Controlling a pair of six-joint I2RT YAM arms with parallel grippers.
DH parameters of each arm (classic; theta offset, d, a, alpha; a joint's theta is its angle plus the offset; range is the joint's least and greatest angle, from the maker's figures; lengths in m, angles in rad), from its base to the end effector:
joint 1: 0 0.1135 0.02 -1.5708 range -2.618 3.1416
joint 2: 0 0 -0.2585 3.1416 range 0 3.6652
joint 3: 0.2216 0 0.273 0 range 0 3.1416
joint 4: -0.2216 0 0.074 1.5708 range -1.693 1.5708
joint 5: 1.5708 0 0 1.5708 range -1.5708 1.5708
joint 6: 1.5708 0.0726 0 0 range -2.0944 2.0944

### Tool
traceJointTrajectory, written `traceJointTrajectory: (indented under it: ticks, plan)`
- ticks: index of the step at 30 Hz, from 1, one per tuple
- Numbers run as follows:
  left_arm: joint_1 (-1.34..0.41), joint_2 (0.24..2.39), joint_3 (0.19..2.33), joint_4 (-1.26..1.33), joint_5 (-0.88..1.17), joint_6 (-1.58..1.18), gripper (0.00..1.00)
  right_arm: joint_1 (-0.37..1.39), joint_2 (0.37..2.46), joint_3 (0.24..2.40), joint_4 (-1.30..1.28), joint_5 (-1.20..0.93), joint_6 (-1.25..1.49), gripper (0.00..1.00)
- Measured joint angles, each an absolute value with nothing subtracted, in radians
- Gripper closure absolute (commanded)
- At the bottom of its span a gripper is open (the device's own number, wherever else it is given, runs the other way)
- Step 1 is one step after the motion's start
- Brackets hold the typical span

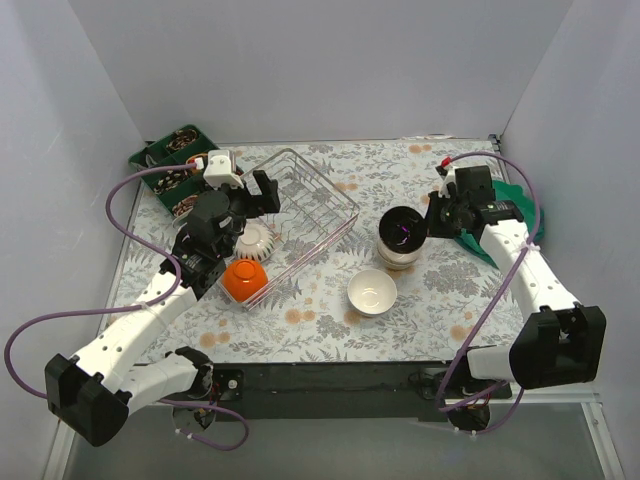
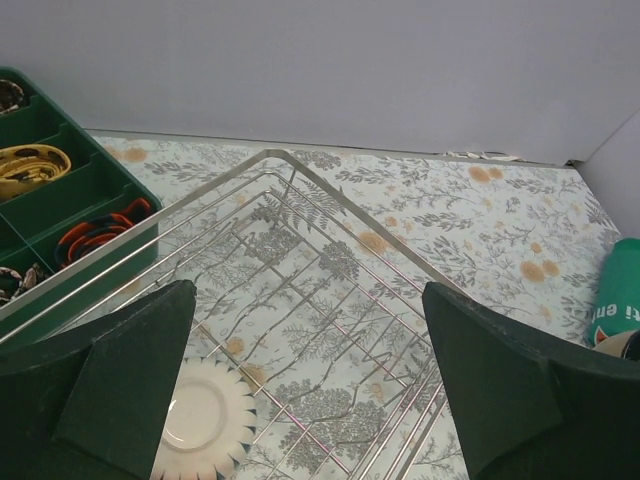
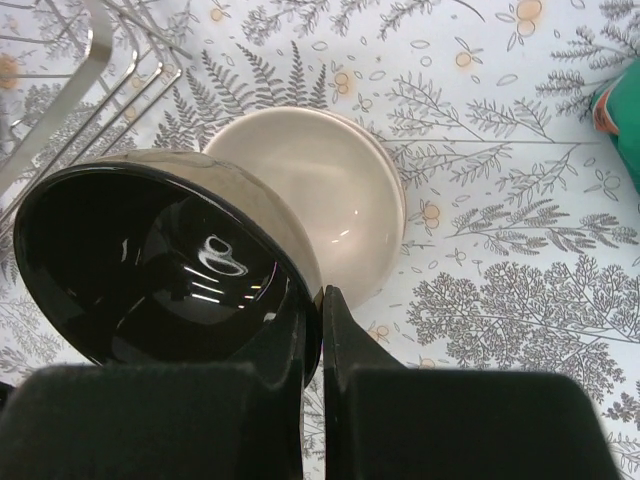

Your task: Unload the bowls from the dish rack

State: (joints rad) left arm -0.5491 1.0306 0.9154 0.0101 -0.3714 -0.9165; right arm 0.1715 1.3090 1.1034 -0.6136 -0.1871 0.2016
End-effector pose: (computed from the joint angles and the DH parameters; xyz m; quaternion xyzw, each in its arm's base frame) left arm 0.2691 -0.1338 0.3493 -0.2549 0.6956 -0.3378 0.5805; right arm 0.3182 0.0688 0.2614 -0.0203 0.9266 0.1532 0.3430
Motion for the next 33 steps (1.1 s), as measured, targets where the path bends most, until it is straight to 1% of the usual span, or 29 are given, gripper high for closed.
traceJointTrajectory:
  ticks: [12, 21, 30, 32, 33]
  plan:
    - [-0.549, 1.028, 0.891, 0.046, -0.408, -0.868, 0.02, 0.149, 1.428, 1.103, -0.634, -0.182, 0.183, 0.98]
    - [-0.549, 1.020, 0.891, 0.059, -0.407, -0.860, 0.02, 0.145, 1.458, 1.103, -0.632, -0.162, 0.180, 0.91]
    - [-0.549, 1.020, 0.889, 0.061, -0.403, -0.859, 0.02, 0.144, 1.483, 1.103, -0.619, -0.150, 0.180, 0.90]
    - [-0.549, 1.020, 0.889, 0.061, -0.403, -0.859, 0.02, 0.144, 1.493, 1.103, -0.612, -0.150, 0.180, 0.87]
    - [-0.549, 1.020, 0.889, 0.061, -0.403, -0.859, 0.02, 0.144, 1.496, 1.103, -0.609, -0.150, 0.180, 0.81]
